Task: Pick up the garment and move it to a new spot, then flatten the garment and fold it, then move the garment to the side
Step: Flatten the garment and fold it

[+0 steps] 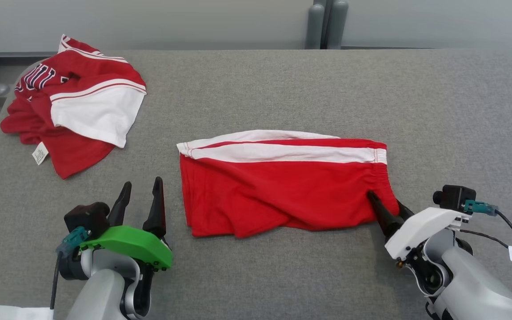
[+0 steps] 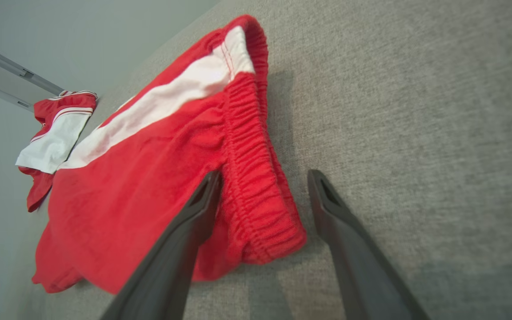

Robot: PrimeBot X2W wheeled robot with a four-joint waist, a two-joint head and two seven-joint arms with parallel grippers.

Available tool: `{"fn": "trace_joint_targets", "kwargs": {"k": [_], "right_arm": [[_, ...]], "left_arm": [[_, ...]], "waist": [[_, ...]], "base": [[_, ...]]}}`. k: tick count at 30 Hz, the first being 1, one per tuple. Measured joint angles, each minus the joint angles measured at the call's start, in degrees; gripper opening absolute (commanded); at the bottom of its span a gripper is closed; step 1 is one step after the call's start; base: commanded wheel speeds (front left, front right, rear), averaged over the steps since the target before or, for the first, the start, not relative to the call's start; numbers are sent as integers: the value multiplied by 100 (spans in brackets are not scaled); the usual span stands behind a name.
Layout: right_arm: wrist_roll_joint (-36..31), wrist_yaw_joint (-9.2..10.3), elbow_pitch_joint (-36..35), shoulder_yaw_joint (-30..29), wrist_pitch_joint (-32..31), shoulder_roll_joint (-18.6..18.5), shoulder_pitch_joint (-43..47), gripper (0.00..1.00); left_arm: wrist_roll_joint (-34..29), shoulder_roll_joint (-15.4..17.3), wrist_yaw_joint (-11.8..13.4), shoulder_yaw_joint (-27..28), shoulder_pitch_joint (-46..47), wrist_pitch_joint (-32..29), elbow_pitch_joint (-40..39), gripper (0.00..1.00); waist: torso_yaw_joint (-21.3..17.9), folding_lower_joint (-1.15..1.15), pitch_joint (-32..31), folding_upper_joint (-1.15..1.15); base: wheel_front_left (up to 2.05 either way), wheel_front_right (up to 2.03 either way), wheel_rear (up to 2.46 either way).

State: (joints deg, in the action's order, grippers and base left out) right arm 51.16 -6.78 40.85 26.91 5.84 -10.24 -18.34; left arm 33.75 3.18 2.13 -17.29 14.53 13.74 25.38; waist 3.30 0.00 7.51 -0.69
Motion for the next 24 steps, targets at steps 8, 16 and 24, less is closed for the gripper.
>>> {"fn": "trace_joint_targets", "kwargs": {"k": [8,16,24], "right_arm": [[144,-26,102,25,-143,163,-175,27],[337,-26,87,-149,75,147,-266,0],[379,-26,-87,-3,170,51,-275,0]], "left_arm": [[2,123,115,129,-216,1,-297,100],[3,146,169,216,-358,2,-587,100],[27,243,254,293,-572,-1,-816,100]], "waist": [[144,0,62,0],[135,0,47,0],[-38,0,10,0]], "base": [[0,0,0],[0,0,0],[0,0,0]]}}
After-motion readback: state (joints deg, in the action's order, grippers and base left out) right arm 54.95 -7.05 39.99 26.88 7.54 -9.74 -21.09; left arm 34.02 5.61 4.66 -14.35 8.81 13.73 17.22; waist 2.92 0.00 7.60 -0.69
